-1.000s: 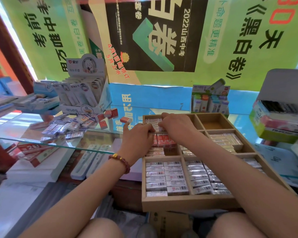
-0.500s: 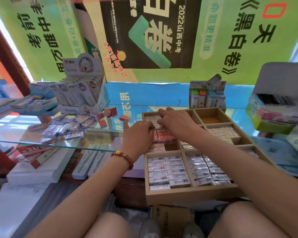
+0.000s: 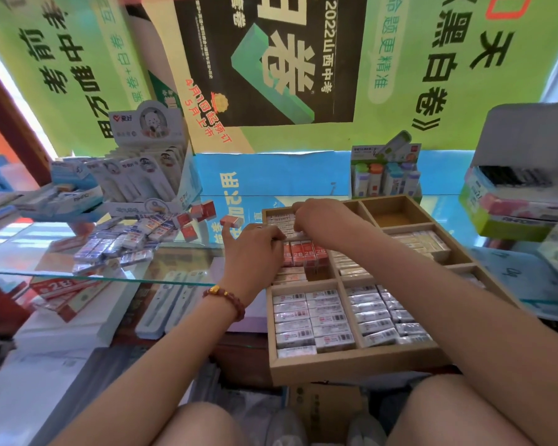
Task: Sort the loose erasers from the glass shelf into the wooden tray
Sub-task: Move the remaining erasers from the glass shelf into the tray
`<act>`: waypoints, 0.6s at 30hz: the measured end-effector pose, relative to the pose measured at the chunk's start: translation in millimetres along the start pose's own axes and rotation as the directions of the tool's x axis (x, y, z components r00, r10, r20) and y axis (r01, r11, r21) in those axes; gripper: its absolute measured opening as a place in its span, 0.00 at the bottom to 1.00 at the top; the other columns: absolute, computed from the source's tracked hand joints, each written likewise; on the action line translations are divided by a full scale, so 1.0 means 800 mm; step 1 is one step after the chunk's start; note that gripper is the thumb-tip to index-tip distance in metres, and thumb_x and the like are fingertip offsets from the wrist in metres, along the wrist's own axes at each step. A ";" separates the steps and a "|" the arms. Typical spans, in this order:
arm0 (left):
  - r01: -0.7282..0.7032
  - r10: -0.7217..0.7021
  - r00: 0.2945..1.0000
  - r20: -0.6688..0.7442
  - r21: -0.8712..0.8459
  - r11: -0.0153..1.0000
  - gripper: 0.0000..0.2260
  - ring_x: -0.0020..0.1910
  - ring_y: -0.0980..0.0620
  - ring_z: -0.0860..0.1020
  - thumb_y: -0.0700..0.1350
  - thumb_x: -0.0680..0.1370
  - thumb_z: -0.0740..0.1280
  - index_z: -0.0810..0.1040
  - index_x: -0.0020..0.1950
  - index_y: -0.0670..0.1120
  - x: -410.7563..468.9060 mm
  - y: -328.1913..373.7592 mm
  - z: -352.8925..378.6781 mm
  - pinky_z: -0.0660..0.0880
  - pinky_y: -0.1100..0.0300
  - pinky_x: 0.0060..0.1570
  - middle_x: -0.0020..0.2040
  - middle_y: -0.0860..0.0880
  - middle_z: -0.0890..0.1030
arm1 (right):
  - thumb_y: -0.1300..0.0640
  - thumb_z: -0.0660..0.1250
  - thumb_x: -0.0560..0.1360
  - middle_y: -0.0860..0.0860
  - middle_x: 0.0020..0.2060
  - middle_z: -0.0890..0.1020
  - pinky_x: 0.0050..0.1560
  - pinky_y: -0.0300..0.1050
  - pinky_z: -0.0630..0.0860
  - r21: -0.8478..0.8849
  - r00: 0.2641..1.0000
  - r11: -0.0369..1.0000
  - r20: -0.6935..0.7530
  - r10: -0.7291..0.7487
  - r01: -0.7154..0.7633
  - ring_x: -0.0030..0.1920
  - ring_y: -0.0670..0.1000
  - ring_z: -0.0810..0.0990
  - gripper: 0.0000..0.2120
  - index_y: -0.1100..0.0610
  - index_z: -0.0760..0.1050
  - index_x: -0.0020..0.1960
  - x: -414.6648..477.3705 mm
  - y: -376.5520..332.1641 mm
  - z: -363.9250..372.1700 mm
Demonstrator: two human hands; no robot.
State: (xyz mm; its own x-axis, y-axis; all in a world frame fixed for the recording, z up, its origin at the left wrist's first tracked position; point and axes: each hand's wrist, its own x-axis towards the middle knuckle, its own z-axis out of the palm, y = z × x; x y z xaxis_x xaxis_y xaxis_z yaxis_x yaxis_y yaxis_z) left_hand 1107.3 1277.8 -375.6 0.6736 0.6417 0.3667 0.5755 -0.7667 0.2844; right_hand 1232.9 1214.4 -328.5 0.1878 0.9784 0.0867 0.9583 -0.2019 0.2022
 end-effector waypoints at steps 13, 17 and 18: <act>0.009 -0.007 1.000 0.017 -0.081 0.997 0.12 0.61 0.52 0.71 0.44 0.79 0.57 0.79 0.55 0.51 -0.003 0.002 -0.005 0.47 0.46 0.72 0.52 0.52 0.81 | 0.63 0.63 0.77 0.50 0.54 0.76 0.51 0.41 0.70 0.347 0.999 0.938 -0.034 0.026 -0.013 0.54 0.50 0.76 0.10 0.54 0.77 0.56 -0.004 0.013 0.013; -0.124 0.128 0.991 0.038 -0.095 0.988 0.14 0.65 0.51 0.70 0.41 0.79 0.57 0.76 0.62 0.51 0.000 -0.003 -0.001 0.46 0.47 0.72 0.60 0.51 0.78 | 0.69 0.59 0.77 0.47 0.51 0.74 0.49 0.37 0.70 0.537 0.998 0.842 -0.016 0.062 -0.044 0.52 0.46 0.74 0.15 0.55 0.76 0.58 -0.012 0.023 0.010; -0.146 0.149 0.988 0.034 -0.094 0.985 0.16 0.66 0.51 0.70 0.40 0.79 0.57 0.74 0.64 0.52 0.001 -0.004 -0.001 0.47 0.46 0.73 0.63 0.51 0.77 | 0.69 0.59 0.77 0.47 0.50 0.74 0.49 0.37 0.71 0.614 0.996 0.787 -0.016 0.084 -0.057 0.50 0.45 0.74 0.14 0.55 0.75 0.56 -0.015 0.025 0.010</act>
State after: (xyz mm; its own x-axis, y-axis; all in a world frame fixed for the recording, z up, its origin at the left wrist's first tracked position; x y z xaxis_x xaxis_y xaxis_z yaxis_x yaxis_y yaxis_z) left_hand 1105.7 1280.5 -375.4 0.7675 0.5203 0.3745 0.4252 -0.8503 0.3101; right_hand 1251.8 1198.8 -333.3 0.2643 0.9571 0.1185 0.8759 -0.1868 -0.4448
